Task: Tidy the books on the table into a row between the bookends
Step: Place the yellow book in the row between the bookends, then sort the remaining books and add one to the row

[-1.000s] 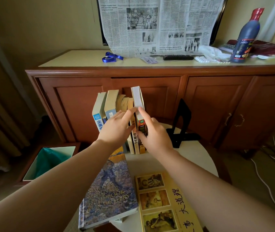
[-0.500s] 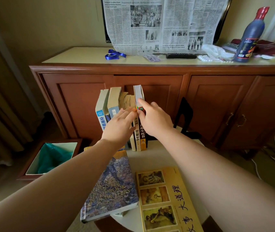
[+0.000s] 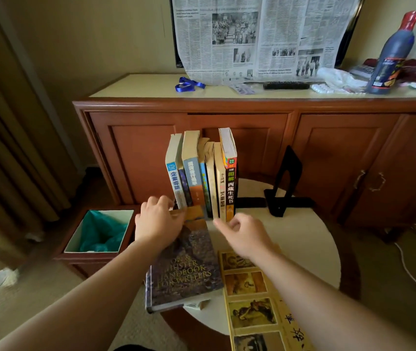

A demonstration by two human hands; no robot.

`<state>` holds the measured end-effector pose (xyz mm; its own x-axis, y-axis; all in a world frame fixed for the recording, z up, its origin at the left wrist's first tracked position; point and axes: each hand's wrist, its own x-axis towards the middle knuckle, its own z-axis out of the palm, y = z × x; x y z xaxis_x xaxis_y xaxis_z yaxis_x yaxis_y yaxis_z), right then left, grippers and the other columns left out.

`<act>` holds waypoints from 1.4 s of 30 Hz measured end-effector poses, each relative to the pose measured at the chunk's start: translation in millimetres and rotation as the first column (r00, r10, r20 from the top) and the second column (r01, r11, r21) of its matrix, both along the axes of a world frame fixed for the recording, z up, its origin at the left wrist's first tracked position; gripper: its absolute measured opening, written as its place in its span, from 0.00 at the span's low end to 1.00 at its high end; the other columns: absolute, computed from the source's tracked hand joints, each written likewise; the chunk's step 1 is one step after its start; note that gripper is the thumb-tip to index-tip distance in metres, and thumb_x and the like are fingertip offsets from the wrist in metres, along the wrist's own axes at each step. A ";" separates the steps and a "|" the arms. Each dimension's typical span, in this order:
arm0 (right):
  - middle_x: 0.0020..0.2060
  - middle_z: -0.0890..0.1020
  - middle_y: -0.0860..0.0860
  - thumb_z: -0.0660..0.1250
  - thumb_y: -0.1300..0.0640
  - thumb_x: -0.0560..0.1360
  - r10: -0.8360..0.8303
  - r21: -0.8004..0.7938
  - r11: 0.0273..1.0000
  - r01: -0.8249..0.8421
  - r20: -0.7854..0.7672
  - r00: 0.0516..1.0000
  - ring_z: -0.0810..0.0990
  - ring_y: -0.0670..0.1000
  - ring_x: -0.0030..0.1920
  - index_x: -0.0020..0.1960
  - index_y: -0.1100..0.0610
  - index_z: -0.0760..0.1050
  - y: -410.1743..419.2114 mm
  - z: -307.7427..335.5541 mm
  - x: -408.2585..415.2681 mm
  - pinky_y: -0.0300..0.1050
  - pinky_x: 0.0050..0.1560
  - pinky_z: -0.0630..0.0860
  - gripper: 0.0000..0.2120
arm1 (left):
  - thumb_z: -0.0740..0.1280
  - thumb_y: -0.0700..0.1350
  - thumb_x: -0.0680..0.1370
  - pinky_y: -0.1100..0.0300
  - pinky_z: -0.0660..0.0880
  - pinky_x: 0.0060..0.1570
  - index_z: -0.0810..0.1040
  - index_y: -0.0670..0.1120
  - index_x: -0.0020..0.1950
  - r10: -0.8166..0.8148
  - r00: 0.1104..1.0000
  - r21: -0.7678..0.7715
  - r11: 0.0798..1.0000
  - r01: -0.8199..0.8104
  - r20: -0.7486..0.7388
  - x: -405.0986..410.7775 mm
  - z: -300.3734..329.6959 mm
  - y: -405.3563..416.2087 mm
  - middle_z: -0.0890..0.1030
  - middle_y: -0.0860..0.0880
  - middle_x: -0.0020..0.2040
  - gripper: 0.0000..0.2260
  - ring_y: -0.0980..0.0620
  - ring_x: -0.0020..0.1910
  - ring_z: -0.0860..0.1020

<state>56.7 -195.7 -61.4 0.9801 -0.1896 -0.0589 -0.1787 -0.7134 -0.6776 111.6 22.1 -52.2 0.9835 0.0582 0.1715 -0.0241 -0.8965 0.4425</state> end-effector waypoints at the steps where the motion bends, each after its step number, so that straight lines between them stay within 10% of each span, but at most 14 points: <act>1: 0.42 0.82 0.47 0.62 0.22 0.70 0.046 0.069 0.997 -0.043 -0.056 0.997 0.81 0.48 0.42 0.48 0.51 0.77 8.0 -2.7 -9.2 0.48 0.44 0.80 0.31 | 0.69 0.58 0.78 0.45 0.73 0.62 0.78 0.51 0.62 0.000 1.000 -0.031 1.000 0.000 -0.025 -6.1 -7.7 2.6 0.76 0.47 0.59 0.17 0.42 0.63 0.73; 7: 0.51 0.84 0.48 0.72 0.21 0.58 0.136 0.242 0.969 -0.053 -0.340 0.930 0.83 0.52 0.51 0.57 0.51 0.78 34.2 -12.1 -33.1 0.54 0.55 0.82 0.41 | 0.67 0.38 0.78 0.57 0.70 0.64 0.75 0.47 0.72 -0.115 0.993 -0.300 0.947 0.118 0.027 -27.7 -4.6 19.3 0.76 0.46 0.67 0.22 0.45 0.65 0.76; 14: 0.57 0.82 0.51 0.73 0.26 0.66 0.046 0.326 0.943 0.072 -0.341 0.939 0.80 0.54 0.55 0.63 0.55 0.76 36.4 -8.1 -48.0 0.52 0.55 0.77 0.39 | 0.69 0.63 0.77 0.46 0.76 0.62 0.71 0.45 0.71 0.111 0.933 -0.224 0.954 -0.196 -0.342 -54.6 -10.3 19.9 0.80 0.43 0.64 0.30 0.39 0.64 0.78; 18: 0.68 0.75 0.54 0.73 0.31 0.69 0.028 0.428 0.897 0.114 -0.311 0.950 0.75 0.58 0.65 0.75 0.57 0.66 36.8 5.6 -52.1 0.52 0.58 0.72 0.45 | 0.64 0.66 0.78 0.42 0.74 0.64 0.71 0.47 0.68 0.070 0.956 -0.291 0.944 -0.156 -0.285 -68.4 -12.4 3.6 0.80 0.42 0.65 0.28 0.34 0.69 0.73; 24: 0.56 0.80 0.52 0.76 0.39 0.72 -0.076 0.565 0.803 0.191 -0.220 0.973 0.78 0.55 0.56 0.60 0.54 0.75 -21.1 18.7 -60.8 0.55 0.60 0.73 0.26 | 0.65 0.62 0.82 0.55 0.73 0.54 0.65 0.49 0.79 -0.140 0.945 -0.353 0.935 0.028 -0.297 -92.3 6.0 -36.8 0.77 0.48 0.72 0.29 0.43 0.67 0.78; 29: 0.62 0.80 0.50 0.73 0.43 0.77 -0.225 0.639 0.704 0.309 -0.212 0.951 0.75 0.55 0.62 0.61 0.51 0.80 -84.5 10.4 -93.9 0.58 0.68 0.65 0.17 | 0.65 0.52 0.84 0.52 0.81 0.43 0.73 0.48 0.59 -0.251 0.920 -0.353 0.926 0.136 -0.302 -115.6 1.7 -69.6 0.83 0.46 0.55 0.10 0.47 0.47 0.84; 36: 0.67 0.81 0.51 0.81 0.27 0.47 -0.316 0.688 0.556 0.466 -0.344 0.884 0.78 0.59 0.67 0.58 0.44 0.84 -163.2 -55.3 -127.6 0.65 0.72 0.68 0.43 | 0.60 0.42 0.86 0.58 0.77 0.50 0.78 0.38 0.65 -0.354 0.727 0.022 0.892 0.452 -0.589 -145.3 -13.4 -106.0 0.80 0.39 0.62 0.13 0.43 0.54 0.80; 42: 0.74 0.74 0.51 0.80 0.24 0.48 -0.274 0.679 0.565 0.468 -0.381 0.883 0.71 0.60 0.74 0.65 0.44 0.81 -164.8 -51.0 -147.9 0.68 0.76 0.61 0.49 | 0.64 0.44 0.84 0.56 0.76 0.56 0.74 0.40 0.68 -0.323 0.689 0.224 0.784 0.579 -0.649 -142.8 -26.4 -119.1 0.77 0.42 0.60 0.14 0.46 0.55 0.77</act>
